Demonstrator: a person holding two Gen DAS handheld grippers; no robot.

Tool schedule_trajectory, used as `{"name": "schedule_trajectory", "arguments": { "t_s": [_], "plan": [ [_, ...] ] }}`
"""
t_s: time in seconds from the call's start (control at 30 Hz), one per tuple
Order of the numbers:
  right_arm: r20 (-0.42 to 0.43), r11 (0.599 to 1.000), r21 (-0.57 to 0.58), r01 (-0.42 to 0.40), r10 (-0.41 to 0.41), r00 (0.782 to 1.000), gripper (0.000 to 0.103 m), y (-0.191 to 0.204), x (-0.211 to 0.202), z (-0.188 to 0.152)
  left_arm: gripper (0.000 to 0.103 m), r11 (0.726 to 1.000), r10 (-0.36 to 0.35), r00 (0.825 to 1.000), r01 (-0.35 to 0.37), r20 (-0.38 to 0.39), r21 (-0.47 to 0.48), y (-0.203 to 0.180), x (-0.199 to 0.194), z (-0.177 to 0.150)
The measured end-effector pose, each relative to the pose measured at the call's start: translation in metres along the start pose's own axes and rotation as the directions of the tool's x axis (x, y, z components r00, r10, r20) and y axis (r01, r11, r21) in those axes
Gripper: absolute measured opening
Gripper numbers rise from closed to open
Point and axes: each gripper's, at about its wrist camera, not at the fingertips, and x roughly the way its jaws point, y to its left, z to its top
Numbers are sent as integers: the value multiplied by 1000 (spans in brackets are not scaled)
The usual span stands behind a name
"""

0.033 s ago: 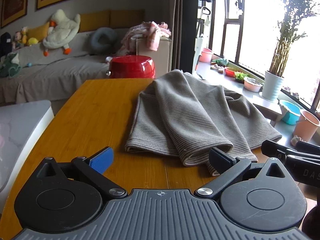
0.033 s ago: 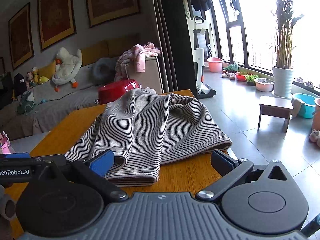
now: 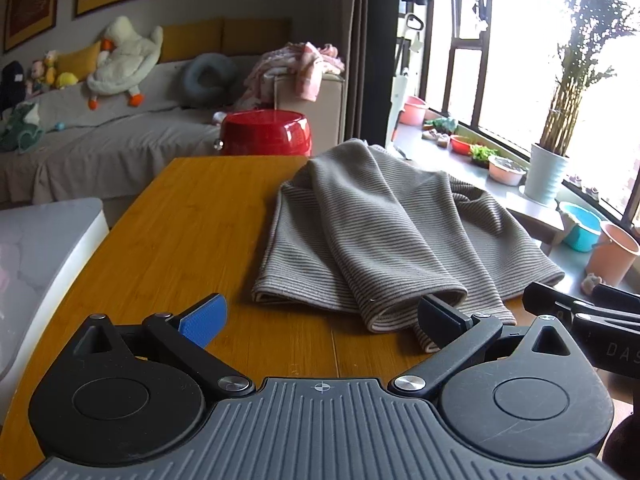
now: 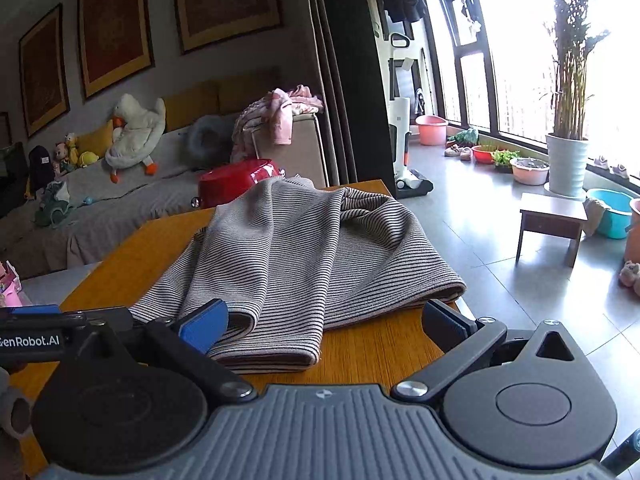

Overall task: Fold clothes
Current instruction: 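Move both grippers toward the loosely folded striped sweater on the table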

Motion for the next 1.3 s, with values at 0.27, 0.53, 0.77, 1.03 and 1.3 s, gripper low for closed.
{"name": "schedule_trajectory", "arguments": {
  "t_s": [0.27,0.53,0.77,1.03,1.3],
  "plan": [
    [-1,1000,-10,4,-4,1000,103,5,-1,0,103,998,-36,999,36,9,-57,21,-12,-3],
    [-2,1000,-20,9,-9,1000,103,11,-3,1,103,1000,8,999,-9,-37,-21,8,-4,-2],
    [-13,999,-35,4,-4,1000,103,13,-2,0,103,1000,21,996,-22,-83,-19,10,-3,-3],
    [-45,999,-33,20,-21,999,103,12,3,-1,103,999,14,987,-19,-160,-27,12,7,-7],
    [-74,999,-36,27,-30,997,103,10,6,-4,103,1000,12,985,-16,-173,-21,10,7,-8]
  ]
}}
